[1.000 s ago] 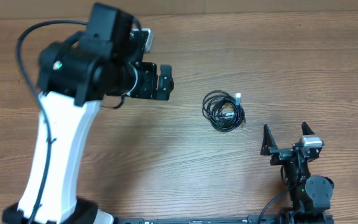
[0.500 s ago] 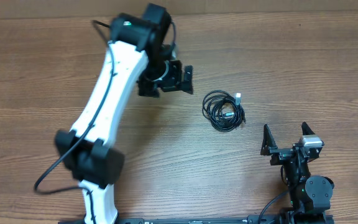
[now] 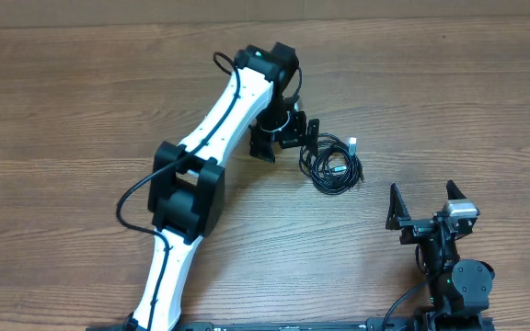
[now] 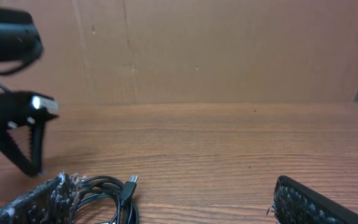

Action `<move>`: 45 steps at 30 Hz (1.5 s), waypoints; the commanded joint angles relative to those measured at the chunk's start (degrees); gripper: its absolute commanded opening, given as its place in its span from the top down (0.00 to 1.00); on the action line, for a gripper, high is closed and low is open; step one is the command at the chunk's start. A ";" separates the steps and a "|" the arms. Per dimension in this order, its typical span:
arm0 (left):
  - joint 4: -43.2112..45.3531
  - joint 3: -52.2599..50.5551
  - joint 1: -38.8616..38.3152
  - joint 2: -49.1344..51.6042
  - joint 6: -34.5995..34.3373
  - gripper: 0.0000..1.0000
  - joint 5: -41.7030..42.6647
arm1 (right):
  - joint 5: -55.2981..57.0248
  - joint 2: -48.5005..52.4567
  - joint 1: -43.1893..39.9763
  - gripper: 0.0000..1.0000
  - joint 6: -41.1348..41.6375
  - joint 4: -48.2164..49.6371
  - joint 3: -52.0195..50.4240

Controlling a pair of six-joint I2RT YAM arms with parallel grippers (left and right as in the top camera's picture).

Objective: Untangle cables
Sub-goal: 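Raise the left arm and move its gripper over the black cable bundle, then lower the left gripper and grasp a black cable from the bundle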

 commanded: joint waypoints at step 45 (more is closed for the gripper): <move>7.43 13.94 -0.35 4.74 -10.95 0.96 10.64 | 0.74 -0.52 -0.26 0.00 -0.22 0.31 -0.57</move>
